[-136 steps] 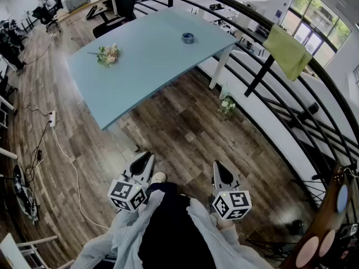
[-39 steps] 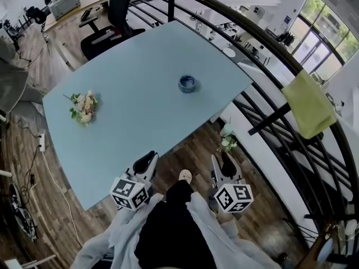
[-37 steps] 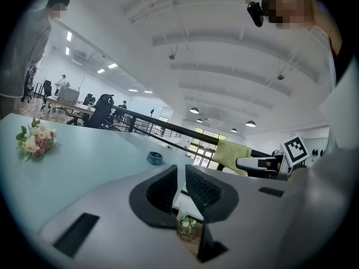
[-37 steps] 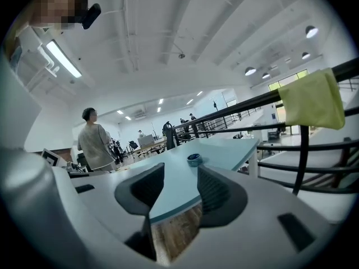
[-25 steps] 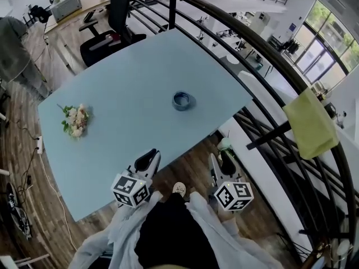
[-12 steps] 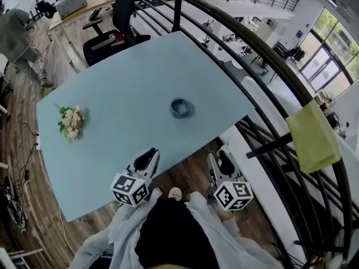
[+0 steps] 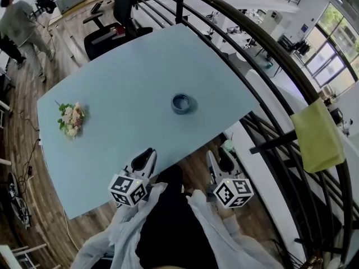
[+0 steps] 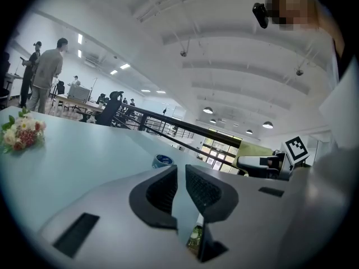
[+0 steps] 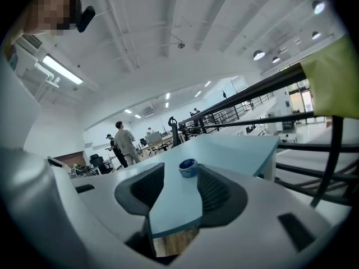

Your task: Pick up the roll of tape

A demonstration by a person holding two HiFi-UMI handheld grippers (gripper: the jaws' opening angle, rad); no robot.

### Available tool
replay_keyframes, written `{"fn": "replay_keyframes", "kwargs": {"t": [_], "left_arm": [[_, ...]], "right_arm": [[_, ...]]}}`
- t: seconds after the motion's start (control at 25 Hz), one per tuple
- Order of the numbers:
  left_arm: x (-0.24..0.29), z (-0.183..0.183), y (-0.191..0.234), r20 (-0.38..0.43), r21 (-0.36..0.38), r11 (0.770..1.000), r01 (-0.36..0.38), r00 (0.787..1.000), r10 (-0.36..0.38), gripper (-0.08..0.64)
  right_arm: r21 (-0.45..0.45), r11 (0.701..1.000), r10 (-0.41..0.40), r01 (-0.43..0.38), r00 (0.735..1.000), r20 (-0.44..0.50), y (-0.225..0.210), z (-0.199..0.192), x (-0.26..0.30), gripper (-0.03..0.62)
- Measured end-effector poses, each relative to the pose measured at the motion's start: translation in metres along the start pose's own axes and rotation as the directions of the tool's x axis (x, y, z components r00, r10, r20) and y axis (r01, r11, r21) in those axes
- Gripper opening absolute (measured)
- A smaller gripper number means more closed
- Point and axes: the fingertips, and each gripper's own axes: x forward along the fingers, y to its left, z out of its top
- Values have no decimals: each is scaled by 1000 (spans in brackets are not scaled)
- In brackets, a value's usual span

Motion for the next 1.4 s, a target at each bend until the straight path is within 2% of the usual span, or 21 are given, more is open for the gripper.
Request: {"fn": "replay_keyframes", "kwargs": {"t": [0.4,0.8,1.16,1.4], "left_arm": [[40,9,20,-25,-17,1000,-8,1000,8,58],[96,24,54,-36,-39,998,-48,998,46,58],[124,21,104,-50,-86,987,-136,990,132,58],[140,15,131,-55,-106,980,-168,985,163,58]], "right_arm": [[26,999,21,-19,998,-62,-11,9,48,198],[9,998,64,-63,986,-157,-29,27,132,202],[3,995,96,-98,960,-262,-37,15,200,227],[-51,993,83,-107,938,-336,-45,-1,231,236]]}}
